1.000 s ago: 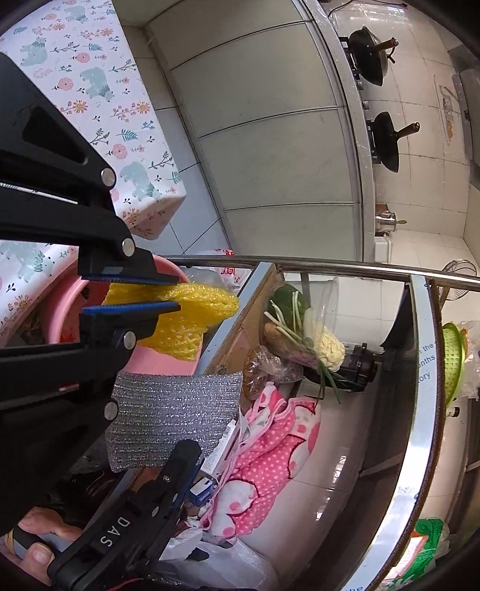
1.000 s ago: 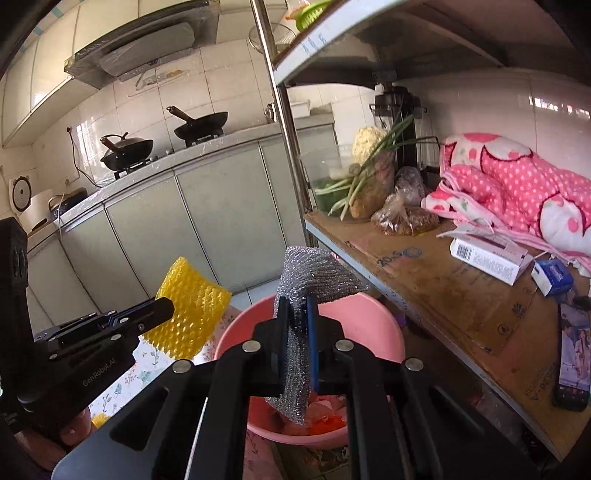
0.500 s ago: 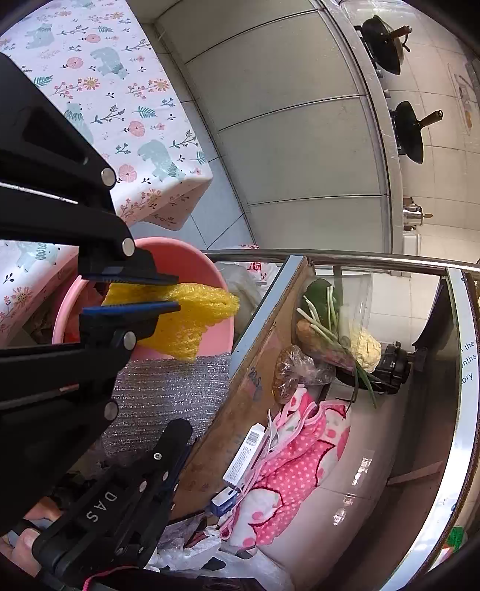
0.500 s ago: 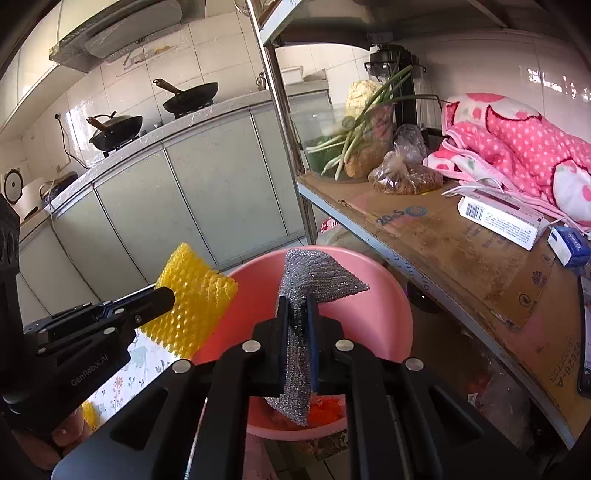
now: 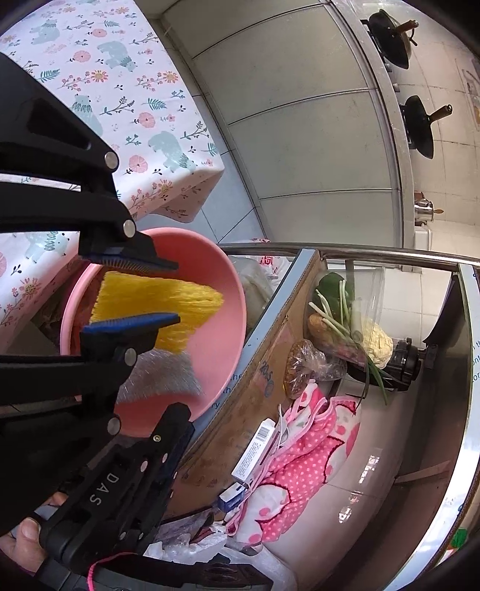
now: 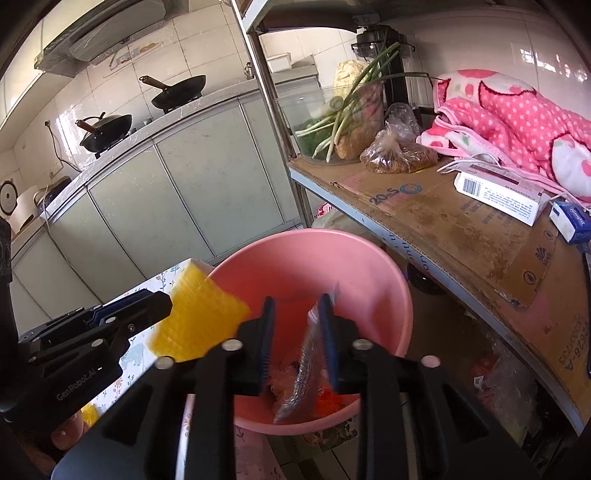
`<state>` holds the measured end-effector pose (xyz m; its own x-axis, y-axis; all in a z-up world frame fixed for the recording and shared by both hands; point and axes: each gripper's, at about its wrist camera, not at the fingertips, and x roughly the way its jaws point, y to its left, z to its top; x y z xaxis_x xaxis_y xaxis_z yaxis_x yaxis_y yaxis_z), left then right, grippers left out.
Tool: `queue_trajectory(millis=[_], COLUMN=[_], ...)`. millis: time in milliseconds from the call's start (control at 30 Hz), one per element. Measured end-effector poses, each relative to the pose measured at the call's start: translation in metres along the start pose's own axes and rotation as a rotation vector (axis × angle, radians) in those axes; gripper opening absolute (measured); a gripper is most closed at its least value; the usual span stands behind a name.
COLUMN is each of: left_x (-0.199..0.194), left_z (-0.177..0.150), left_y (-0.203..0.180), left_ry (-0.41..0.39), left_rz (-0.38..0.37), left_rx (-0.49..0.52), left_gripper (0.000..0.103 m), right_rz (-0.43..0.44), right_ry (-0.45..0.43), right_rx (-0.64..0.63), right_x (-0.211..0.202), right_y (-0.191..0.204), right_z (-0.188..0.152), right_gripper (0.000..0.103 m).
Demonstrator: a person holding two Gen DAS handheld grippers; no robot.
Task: Collect trash
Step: 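Open both grippers to drop the mesh and steel wool into the bucket, then move both grippers back to the red items on the table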
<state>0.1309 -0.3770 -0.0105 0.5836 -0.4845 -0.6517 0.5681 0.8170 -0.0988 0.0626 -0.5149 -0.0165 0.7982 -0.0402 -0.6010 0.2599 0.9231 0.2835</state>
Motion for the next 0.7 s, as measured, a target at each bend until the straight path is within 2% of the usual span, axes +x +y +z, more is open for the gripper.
queue_trajectory(millis=[700], left_x=[-0.041], left_z=[0.007], left_y=[0.003], left_ry=[-0.048], left_rz=[-0.010], left_rx=[-0.033], left_gripper=[0.023], right_rz=[0.031], right_ry=[-0.041], right_rx=[-0.034], right_x=[-0.032], right_y=[0.016], right_z=[-0.001], right_gripper=[0.039])
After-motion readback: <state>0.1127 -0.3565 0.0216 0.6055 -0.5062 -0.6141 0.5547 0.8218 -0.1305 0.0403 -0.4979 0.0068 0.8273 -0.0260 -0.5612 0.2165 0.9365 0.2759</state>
